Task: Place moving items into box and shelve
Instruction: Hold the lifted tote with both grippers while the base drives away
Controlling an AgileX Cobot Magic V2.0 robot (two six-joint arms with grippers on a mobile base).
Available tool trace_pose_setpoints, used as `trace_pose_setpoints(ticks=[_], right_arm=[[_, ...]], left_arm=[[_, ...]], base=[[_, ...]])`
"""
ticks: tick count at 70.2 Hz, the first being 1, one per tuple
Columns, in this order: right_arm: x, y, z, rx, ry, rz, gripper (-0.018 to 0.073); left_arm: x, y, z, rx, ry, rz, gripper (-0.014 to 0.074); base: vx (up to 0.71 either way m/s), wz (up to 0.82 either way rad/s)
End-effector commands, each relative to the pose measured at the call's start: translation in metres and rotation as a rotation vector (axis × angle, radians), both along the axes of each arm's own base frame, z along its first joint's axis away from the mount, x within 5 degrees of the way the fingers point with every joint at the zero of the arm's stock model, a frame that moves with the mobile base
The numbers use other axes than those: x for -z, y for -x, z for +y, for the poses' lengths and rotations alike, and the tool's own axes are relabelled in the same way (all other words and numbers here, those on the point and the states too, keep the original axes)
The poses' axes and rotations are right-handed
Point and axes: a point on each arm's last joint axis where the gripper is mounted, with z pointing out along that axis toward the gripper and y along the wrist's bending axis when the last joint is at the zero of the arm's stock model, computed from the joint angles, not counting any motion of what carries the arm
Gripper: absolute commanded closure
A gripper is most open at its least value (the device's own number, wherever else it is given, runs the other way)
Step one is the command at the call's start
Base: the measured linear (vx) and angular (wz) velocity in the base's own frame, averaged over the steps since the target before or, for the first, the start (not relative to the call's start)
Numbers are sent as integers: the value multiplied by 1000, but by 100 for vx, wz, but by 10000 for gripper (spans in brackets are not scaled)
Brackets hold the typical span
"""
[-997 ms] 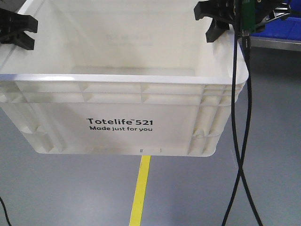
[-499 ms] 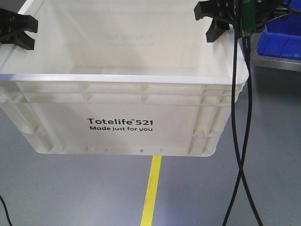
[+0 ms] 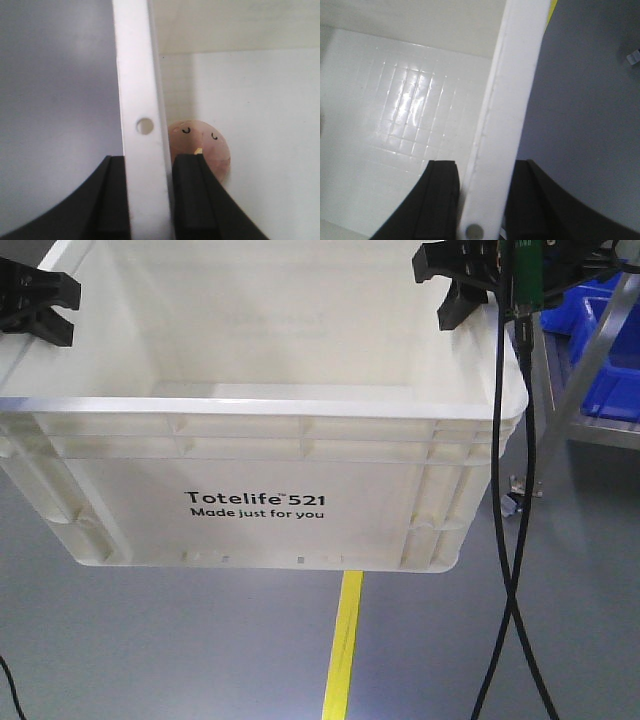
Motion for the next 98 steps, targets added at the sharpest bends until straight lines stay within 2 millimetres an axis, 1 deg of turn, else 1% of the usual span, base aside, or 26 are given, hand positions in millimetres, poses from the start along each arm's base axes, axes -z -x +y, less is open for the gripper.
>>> trace_pose_setpoints(ticks=[1, 98], right_arm=[[-39, 15, -2, -39, -68, -172, 571], [-39, 15, -2, -40, -69, -170, 571]], left_arm=[[-38, 6, -3, -6, 60, -221, 622], [-38, 6, -3, -6, 59, -220, 622]], base=[[56, -4], [55, -3]])
